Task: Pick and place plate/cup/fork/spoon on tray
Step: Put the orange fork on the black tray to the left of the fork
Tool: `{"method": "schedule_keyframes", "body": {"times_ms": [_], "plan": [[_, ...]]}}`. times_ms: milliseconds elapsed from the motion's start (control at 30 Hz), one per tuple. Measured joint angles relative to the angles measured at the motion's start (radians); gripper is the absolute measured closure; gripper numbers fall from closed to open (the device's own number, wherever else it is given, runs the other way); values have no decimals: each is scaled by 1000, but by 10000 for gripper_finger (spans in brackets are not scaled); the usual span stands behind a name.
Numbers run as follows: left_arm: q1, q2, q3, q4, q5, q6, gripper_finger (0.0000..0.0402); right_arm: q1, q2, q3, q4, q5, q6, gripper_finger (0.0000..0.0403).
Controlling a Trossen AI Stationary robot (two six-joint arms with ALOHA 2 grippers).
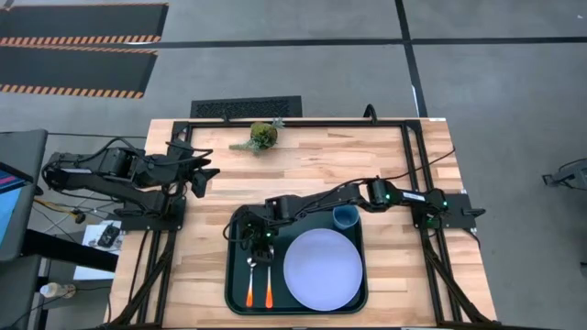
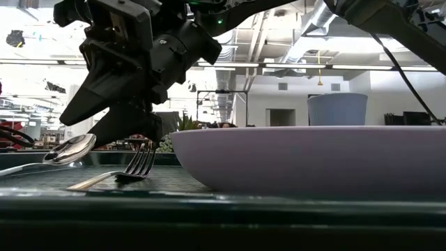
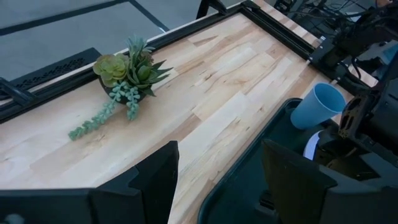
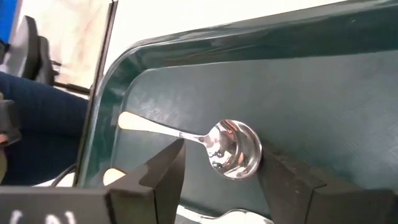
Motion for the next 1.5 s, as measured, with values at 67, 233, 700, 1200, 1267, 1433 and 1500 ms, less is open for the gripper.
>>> {"method": "schedule_keyframes", "body": {"times_ms": [67, 233, 700, 1200, 1267, 1433, 1500], "plan": [[0, 0, 0, 0, 0, 0, 189, 1, 0, 0, 0, 11, -11, 176], [0, 0, 0, 0, 0, 0, 189, 4, 0, 0, -11, 22, -15, 164], [0, 0, 0, 0, -2, 1, 189, 18, -5, 77, -165, 164, -118, 164], [0, 0, 0, -24, -11, 0, 189, 4, -39, 164, -340, 238, -171, 183], [0, 0, 0, -26, -11, 0, 189, 19, -35, 162, -360, 237, -171, 191], [0, 0, 0, -26, -12, -1, 189, 47, -13, 159, -356, 256, -160, 216], [0, 0, 0, -28, -14, -1, 189, 50, -14, 161, -335, 283, -160, 230]]}}
